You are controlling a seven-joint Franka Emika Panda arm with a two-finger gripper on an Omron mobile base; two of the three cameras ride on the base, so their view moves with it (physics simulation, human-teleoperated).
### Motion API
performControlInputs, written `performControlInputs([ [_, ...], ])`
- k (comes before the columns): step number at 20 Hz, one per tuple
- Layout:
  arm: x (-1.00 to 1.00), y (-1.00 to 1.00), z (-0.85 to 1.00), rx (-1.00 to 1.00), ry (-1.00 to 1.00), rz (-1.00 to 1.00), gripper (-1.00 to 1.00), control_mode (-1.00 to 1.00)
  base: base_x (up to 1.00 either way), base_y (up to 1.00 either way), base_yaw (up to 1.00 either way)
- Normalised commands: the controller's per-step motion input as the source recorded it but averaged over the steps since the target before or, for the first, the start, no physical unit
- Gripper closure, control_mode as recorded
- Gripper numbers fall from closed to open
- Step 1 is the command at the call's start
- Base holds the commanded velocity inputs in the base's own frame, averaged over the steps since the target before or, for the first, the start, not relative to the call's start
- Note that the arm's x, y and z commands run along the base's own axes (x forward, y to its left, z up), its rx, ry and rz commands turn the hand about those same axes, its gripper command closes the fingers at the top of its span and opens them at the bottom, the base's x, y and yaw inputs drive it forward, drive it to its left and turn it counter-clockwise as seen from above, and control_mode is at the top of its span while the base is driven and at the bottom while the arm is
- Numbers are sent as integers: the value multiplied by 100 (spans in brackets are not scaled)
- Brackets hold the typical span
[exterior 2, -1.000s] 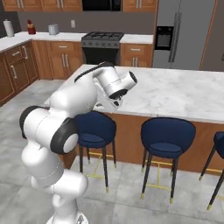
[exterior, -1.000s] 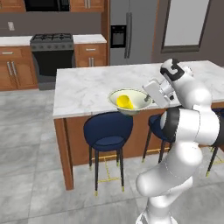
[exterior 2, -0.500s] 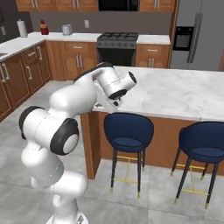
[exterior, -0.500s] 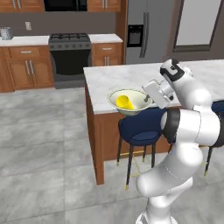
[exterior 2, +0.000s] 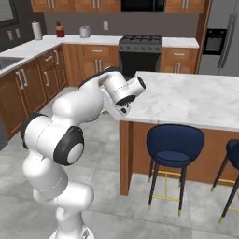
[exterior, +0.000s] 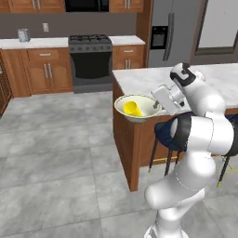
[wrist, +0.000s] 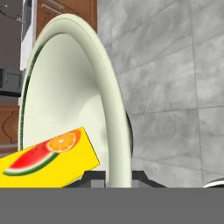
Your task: Place the cup inside the bowl on the dining table and move the bowl to any counter.
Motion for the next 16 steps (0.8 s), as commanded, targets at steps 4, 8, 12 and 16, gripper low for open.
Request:
performControlInputs([
  [4, 0, 0, 0, 0, 0, 0, 100, 100, 0, 81, 0],
  [8, 0, 0, 0, 0, 0, 0, 100, 100, 0, 75, 0],
  [12, 0, 0, 0, 0, 0, 0, 100, 100, 0, 71, 0],
  [16, 0, 0, 0, 0, 0, 0, 100, 100, 25, 65, 0],
])
